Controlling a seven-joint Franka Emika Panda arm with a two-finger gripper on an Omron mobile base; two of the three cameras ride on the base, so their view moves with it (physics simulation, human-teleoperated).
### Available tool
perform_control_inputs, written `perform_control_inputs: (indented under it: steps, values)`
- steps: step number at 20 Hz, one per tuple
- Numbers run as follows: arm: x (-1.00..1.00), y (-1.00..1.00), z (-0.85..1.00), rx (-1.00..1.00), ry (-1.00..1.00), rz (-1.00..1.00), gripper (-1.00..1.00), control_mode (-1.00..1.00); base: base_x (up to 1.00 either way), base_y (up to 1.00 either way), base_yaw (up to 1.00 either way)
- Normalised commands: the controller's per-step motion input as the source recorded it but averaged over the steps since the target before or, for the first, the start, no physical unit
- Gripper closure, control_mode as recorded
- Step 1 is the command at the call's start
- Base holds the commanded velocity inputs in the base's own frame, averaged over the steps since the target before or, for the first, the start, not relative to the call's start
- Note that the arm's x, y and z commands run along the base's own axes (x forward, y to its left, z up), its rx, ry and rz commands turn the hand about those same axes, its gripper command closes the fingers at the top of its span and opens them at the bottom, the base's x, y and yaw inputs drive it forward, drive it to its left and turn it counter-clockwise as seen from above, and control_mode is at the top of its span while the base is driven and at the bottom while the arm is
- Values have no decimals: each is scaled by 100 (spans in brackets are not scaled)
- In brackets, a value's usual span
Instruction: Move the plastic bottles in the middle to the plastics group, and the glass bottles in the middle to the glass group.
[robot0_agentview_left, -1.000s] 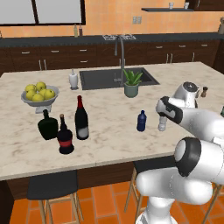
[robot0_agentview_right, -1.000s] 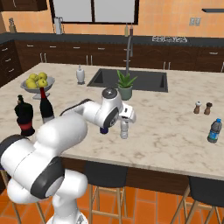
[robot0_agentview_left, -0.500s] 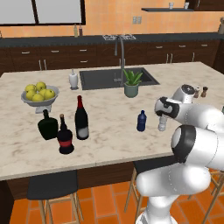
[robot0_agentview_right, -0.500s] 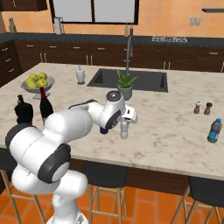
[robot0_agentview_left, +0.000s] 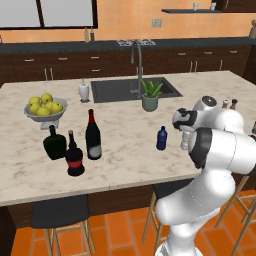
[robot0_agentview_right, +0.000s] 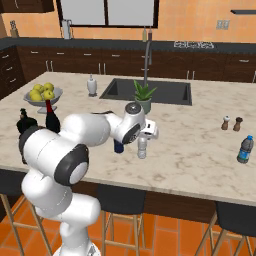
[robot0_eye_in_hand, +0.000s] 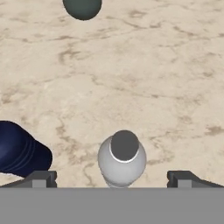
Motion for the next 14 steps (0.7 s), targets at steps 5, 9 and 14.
perform_control_inputs:
  steps: [5, 9, 14]
  values:
    - [0, -24, -14, 0, 1, 0, -100, -100, 0, 0, 0]
    - [8, -2, -25, 0, 2, 1, -100, -100, 0, 0, 0]
    - [18, 0, -21, 0, 0, 5, -100, -100, 0, 0, 0]
